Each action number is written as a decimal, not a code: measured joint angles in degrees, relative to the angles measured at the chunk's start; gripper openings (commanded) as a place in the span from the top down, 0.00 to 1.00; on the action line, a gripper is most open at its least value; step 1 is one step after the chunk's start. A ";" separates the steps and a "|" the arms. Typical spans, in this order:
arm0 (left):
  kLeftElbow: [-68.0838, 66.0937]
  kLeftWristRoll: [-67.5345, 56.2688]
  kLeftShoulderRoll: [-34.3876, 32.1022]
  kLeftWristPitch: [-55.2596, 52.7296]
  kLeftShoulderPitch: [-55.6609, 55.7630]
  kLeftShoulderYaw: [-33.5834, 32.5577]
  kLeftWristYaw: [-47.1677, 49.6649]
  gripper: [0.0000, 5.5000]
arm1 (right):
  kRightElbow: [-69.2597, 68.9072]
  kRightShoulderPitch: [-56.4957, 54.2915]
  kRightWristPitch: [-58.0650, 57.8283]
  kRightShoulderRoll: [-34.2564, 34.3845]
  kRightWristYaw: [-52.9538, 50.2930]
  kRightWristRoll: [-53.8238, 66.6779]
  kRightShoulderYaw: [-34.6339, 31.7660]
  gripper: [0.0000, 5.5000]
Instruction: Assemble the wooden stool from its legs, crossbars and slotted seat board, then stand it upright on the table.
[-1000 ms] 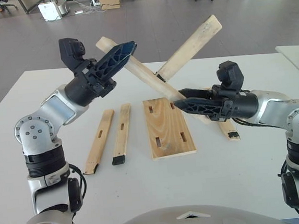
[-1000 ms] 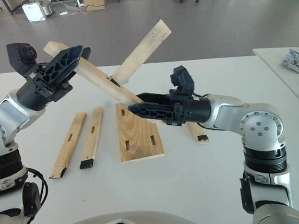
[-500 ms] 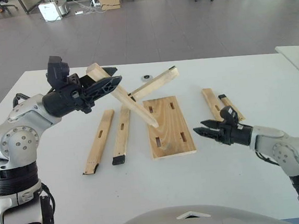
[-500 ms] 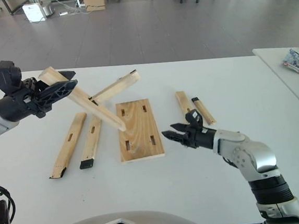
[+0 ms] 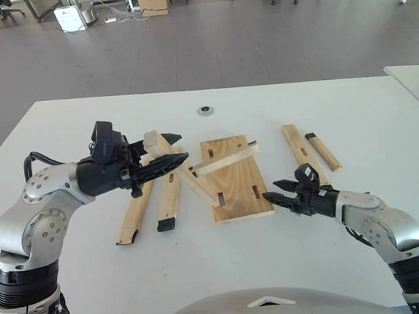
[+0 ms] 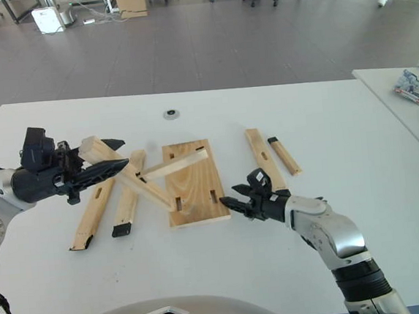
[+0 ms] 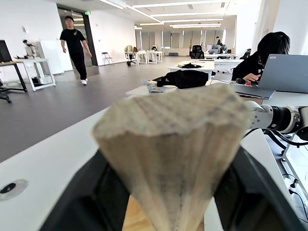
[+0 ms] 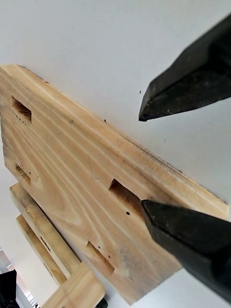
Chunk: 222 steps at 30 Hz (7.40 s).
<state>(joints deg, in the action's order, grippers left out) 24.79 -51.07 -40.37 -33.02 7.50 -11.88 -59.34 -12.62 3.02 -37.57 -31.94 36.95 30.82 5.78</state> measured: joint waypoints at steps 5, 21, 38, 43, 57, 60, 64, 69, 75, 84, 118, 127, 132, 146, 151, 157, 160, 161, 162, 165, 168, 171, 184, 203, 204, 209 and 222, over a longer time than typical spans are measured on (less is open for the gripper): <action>0.13 1.53 0.95 2.27 -1.09 1.30 0.04 0.62 | -0.85 1.19 0.68 0.00 0.14 -1.03 -0.12 0.44; -3.55 6.59 0.74 7.33 2.57 6.86 -4.07 0.62 | -1.25 1.28 0.51 1.46 0.28 -2.03 -0.03 0.44; -5.93 12.59 0.75 13.37 7.69 17.16 -4.96 0.62 | -2.44 2.16 0.14 3.47 -0.42 -3.15 1.44 0.44; -7.17 14.89 0.70 12.37 10.46 20.73 -4.17 0.62 | -3.19 2.32 -0.12 3.93 -1.29 -3.94 1.72 0.44; -11.01 18.05 1.55 6.08 1.57 18.74 2.13 0.21 | -4.17 2.76 -0.09 5.70 -0.01 -3.75 3.47 0.44; -10.94 22.03 0.89 11.20 -1.80 15.58 4.10 0.15 | -4.31 3.53 0.15 5.97 0.02 -3.65 3.47 0.44; -13.43 31.90 -2.37 19.96 -9.50 15.02 5.49 0.15 | -4.47 4.04 0.25 6.20 -0.13 -3.59 3.41 0.44; -16.71 40.22 -1.77 26.20 -17.52 14.70 12.49 0.15 | -5.20 4.69 0.13 6.43 -1.16 -3.57 3.33 0.44; -11.64 41.68 6.87 20.67 -20.52 15.33 23.32 0.15 | -5.38 4.81 -0.24 6.44 -1.18 -3.38 3.30 0.44; -6.66 39.54 10.36 6.14 -19.96 14.65 27.76 0.15 | -5.83 5.37 -0.51 7.51 -2.27 -3.39 3.41 0.44; -20.33 19.95 13.28 -1.81 11.64 -4.25 33.21 0.62 | -1.16 2.20 -2.52 7.04 -2.18 0.76 -6.31 0.44; -13.55 -4.50 10.02 -16.47 37.74 -2.89 21.28 0.62 | 2.04 -37.79 -16.21 -3.76 2.00 41.72 -30.35 0.18; -11.75 -10.97 10.65 -20.12 38.37 -0.71 17.25 0.62 | 7.13 -47.45 -18.45 -2.81 -4.10 55.87 -30.58 0.03; -7.80 -14.67 8.65 -23.02 35.92 2.42 12.34 0.62 | 7.11 -50.35 -18.30 -2.83 -11.53 69.94 -29.02 0.38; -6.88 -14.68 8.26 -23.01 34.99 2.90 12.10 0.62 | 7.12 -49.44 -18.10 -2.59 -12.37 69.81 -27.27 0.56; -6.93 -15.03 8.18 -23.05 34.78 2.84 12.50 0.62 | 7.07 -49.24 -17.49 -2.59 -12.52 69.00 -26.78 0.61; -9.16 -17.04 8.09 -23.98 34.84 0.90 13.58 0.50 | 6.95 -49.24 -17.40 -2.87 -13.04 68.35 -26.53 0.61; -9.92 -16.91 8.07 -23.38 34.89 0.15 14.26 0.49 | 6.95 -49.24 -17.29 -3.02 -13.43 67.94 -26.53 0.62; -10.97 -16.04 8.11 -22.06 34.98 -0.36 15.04 0.49 | 7.02 -49.26 -17.19 -3.14 -13.51 67.21 -26.52 0.62; -16.86 -10.15 5.75 -16.25 34.07 -3.68 14.65 0.49 | 5.60 -47.42 -15.04 -5.97 -12.04 56.23 -25.51 0.62; -24.29 -5.00 2.83 -11.10 29.12 -8.79 14.69 0.49 | 2.49 -39.98 -11.20 -10.03 -7.76 41.48 -22.31 0.62; -25.98 -0.60 2.60 -7.47 23.82 -9.57 14.46 0.49 | -0.69 -32.39 -6.86 -10.75 -2.41 30.87 -18.55 0.62; -19.33 3.97 9.44 -2.07 8.40 -8.52 19.24 0.49 | -6.08 -11.64 6.65 -7.99 20.94 23.69 -20.35 0.62; -19.48 4.29 9.49 -2.03 7.84 -7.17 18.61 0.49 | -6.78 -7.40 12.06 -3.87 25.85 18.73 -16.41 0.62; -19.48 4.29 9.49 -2.03 7.83 -7.16 18.60 0.49 | -6.90 -7.44 12.06 -3.68 25.77 18.73 -16.42 0.62; -19.65 4.30 9.49 -2.03 7.89 -6.51 18.50 0.49 | -7.30 -7.87 13.10 -2.79 25.31 18.40 -15.79 0.62; -20.01 4.36 9.28 -2.03 8.79 -6.22 17.48 0.49 | -3.93 -8.17 18.08 -0.85 27.39 14.70 -12.35 0.62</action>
<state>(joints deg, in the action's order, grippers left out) 4.79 -46.71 -31.09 -35.05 16.29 -18.10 -41.86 -16.55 -5.15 -19.49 -32.79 64.34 45.52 -6.58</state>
